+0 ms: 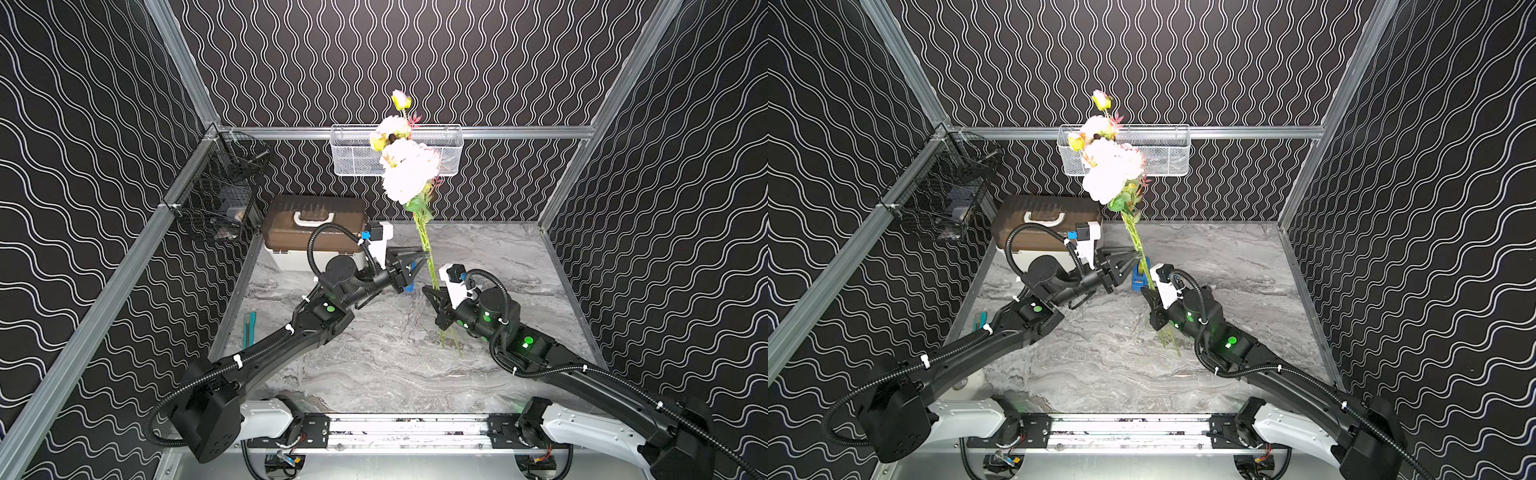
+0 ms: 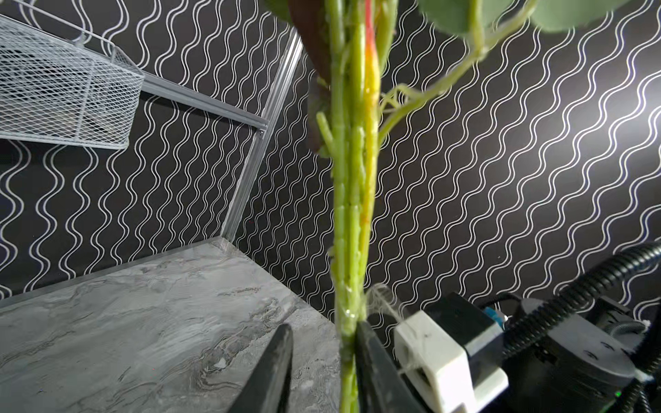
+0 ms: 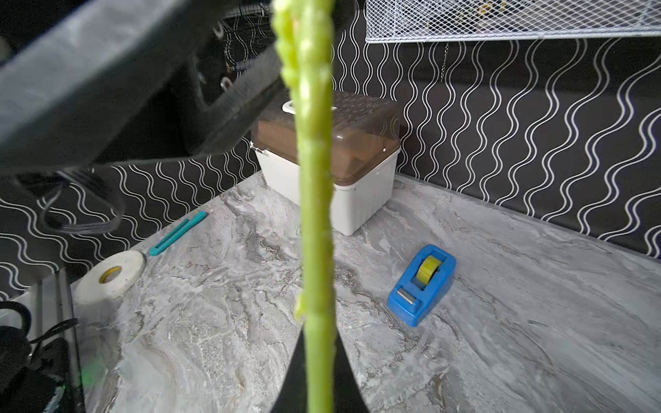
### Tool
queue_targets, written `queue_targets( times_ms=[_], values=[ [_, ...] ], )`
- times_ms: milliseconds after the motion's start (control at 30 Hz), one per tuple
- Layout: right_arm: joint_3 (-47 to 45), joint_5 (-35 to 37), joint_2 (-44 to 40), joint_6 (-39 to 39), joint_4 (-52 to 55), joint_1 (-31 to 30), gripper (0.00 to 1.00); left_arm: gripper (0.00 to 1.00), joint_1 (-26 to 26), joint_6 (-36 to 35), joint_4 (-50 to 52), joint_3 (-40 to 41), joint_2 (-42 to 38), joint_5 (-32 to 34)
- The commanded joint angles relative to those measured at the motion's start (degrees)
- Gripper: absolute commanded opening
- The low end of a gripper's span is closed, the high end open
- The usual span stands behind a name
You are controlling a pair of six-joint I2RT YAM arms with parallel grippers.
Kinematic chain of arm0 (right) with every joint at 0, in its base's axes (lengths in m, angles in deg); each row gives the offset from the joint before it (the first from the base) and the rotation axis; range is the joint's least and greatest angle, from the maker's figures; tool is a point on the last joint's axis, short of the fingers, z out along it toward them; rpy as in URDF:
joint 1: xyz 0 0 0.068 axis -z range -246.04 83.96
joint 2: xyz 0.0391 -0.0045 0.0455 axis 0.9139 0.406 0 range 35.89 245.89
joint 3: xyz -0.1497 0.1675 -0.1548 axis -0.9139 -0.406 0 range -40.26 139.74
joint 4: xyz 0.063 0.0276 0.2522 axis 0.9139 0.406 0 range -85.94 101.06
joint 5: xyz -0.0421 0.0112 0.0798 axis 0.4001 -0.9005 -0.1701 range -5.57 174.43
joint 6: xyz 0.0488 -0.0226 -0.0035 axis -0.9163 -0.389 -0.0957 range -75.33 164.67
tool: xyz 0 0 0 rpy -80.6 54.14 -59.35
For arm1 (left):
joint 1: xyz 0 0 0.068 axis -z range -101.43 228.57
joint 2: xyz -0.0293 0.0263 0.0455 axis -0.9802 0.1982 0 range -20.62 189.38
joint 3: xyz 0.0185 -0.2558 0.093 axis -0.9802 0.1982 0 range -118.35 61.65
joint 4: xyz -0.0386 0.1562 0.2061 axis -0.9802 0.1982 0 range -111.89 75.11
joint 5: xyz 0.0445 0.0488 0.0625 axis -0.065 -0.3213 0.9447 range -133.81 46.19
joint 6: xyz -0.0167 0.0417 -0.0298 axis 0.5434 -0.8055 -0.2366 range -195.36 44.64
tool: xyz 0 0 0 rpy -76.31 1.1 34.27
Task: Wrap bouquets with tape
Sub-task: Wrap the tape around the bouquet.
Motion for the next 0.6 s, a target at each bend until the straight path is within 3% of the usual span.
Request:
queue_targets(
  times_ms=[0, 567],
  values=[
    [0.7, 3.0, 0.9, 2.9, -1.8, -0.5, 0.00, 0.34, -0.1, 1.2, -3.6, 0.7, -0.3, 1.8],
    [1.2, 10.6, 4.0, 5.6, -3.4, -3.3, 0.00, 0.39, 0.0, 3.4, -1.7, 2.0, -0.8, 7.2]
  ],
)
